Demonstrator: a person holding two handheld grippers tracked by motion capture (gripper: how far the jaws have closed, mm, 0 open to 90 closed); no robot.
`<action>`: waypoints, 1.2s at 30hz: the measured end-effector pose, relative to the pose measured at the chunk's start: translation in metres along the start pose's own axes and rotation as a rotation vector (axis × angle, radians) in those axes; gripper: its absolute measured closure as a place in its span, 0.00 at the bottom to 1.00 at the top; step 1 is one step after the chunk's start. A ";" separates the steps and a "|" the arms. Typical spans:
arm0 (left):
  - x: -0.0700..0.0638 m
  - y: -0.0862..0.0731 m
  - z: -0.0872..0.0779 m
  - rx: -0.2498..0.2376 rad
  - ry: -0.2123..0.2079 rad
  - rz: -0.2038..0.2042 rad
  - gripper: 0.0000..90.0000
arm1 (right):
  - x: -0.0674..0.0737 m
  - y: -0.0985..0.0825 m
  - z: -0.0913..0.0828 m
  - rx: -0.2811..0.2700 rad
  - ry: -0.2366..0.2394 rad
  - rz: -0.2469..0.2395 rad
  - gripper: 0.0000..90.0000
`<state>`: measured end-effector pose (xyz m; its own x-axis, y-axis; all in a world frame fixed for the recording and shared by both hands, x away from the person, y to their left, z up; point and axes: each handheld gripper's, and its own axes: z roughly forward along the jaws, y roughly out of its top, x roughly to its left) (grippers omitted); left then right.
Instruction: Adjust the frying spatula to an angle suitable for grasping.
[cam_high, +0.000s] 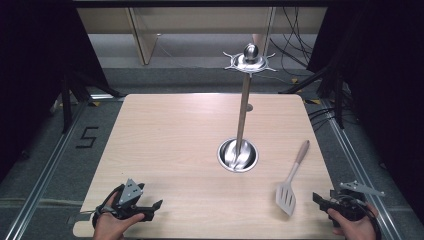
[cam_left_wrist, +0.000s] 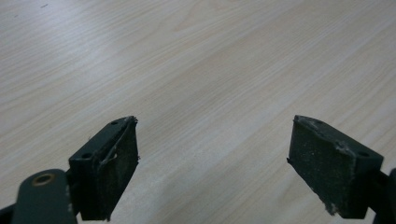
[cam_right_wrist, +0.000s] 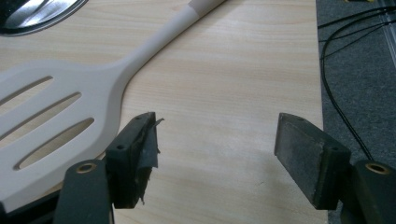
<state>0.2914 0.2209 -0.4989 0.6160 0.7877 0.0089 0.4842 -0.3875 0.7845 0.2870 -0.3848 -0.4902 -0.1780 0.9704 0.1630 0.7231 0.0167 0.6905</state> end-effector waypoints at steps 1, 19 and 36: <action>0.004 0.001 -0.003 0.042 0.001 0.060 0.17 | 0.002 0.000 -0.001 0.009 -0.001 0.020 0.35; 0.003 0.000 -0.001 0.017 0.006 0.018 0.17 | -0.004 0.023 0.012 0.033 0.025 0.053 0.34; 0.003 -0.001 0.000 -0.003 0.015 0.006 0.17 | 0.004 0.072 0.054 0.153 0.010 -0.037 0.36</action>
<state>0.2926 0.2233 -0.4992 0.6098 0.7922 0.0231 0.4786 -0.3914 0.7860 0.3745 -0.3662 -0.4781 -0.2124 0.9660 0.1472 0.8090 0.0894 0.5809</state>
